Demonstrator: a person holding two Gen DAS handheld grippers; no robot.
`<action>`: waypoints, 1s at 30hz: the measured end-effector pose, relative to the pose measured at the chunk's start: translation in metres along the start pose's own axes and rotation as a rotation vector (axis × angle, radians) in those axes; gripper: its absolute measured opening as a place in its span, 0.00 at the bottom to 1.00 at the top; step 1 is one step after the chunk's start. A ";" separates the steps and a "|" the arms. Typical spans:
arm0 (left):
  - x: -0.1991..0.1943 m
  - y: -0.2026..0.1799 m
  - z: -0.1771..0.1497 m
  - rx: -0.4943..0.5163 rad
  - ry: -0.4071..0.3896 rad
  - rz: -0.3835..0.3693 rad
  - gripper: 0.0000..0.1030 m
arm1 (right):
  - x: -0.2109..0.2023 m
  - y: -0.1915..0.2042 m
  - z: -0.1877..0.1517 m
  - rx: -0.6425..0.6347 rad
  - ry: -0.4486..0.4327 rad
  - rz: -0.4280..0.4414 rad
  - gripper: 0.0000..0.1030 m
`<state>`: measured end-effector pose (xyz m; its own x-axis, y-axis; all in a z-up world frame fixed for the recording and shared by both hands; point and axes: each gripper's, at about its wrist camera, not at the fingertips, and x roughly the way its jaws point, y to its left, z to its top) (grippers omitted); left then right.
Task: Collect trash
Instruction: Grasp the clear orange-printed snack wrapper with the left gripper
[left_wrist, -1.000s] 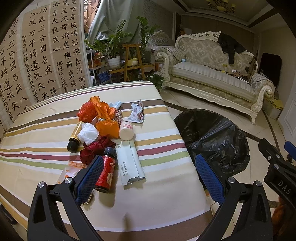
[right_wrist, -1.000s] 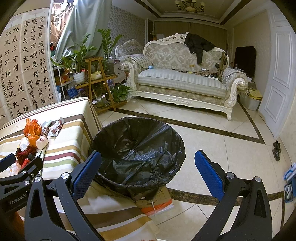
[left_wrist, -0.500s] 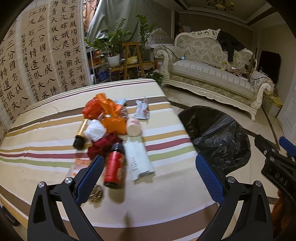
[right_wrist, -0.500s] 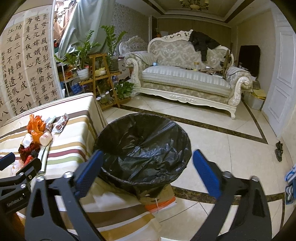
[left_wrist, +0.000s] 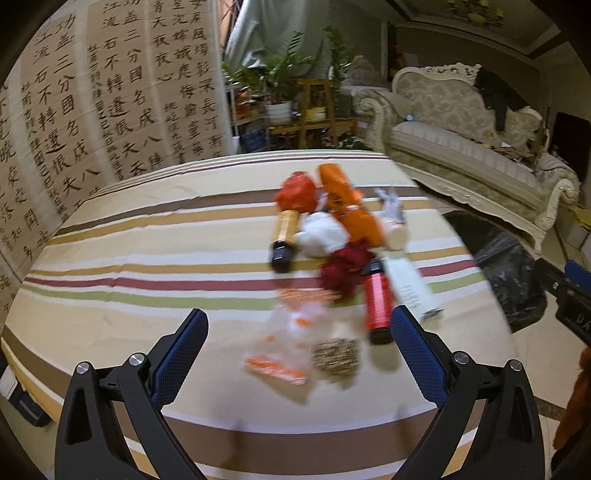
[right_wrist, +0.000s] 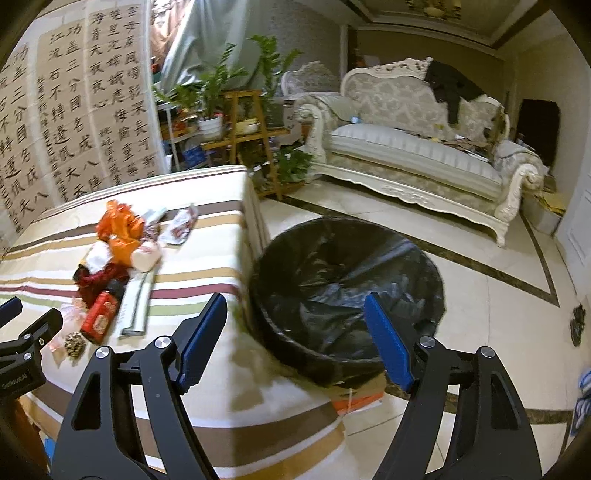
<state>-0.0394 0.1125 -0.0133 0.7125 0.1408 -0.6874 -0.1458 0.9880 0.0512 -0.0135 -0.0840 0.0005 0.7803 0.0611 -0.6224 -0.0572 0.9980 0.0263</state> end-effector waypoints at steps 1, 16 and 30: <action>0.000 0.004 -0.001 -0.001 0.001 0.003 0.93 | 0.000 0.003 0.001 -0.006 0.003 0.004 0.73; 0.027 0.018 0.000 0.018 0.081 -0.058 0.69 | 0.011 0.027 0.001 -0.054 0.035 0.020 0.73; 0.034 0.032 -0.002 -0.018 0.130 -0.156 0.35 | 0.016 0.048 0.003 -0.086 0.044 0.058 0.73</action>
<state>-0.0210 0.1491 -0.0370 0.6331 -0.0246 -0.7736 -0.0539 0.9957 -0.0758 -0.0020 -0.0355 -0.0060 0.7460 0.1161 -0.6557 -0.1559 0.9878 -0.0024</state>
